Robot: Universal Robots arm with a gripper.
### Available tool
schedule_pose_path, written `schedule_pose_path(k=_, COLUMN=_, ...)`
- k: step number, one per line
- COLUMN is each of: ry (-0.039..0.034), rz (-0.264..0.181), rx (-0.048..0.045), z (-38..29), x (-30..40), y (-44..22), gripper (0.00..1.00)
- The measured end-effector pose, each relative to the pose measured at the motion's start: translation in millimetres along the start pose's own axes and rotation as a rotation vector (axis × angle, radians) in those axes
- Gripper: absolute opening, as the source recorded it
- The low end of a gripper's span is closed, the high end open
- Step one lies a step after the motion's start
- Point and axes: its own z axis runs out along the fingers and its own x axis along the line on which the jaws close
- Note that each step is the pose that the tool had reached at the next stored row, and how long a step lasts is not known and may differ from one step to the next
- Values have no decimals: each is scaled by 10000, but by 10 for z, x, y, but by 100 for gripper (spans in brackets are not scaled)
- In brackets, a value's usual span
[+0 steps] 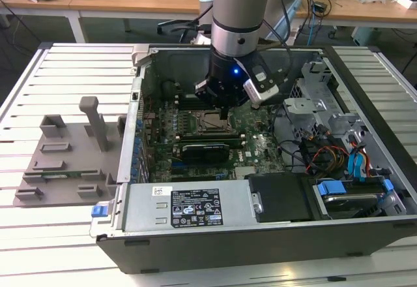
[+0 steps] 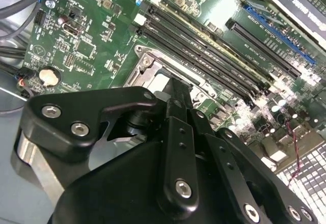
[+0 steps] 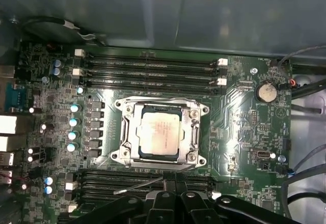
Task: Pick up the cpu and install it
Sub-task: 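Install the second cpu locking lever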
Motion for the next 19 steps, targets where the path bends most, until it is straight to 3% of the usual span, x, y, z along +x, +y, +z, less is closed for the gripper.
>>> schedule_pose_path(k=13, ry=-1, rz=1, rx=-1, z=125, x=15, y=-95, gripper=11)
schedule_pose_path(k=19, ry=0, rz=-1, rx=0, z=233, x=106, y=-104, gripper=11)
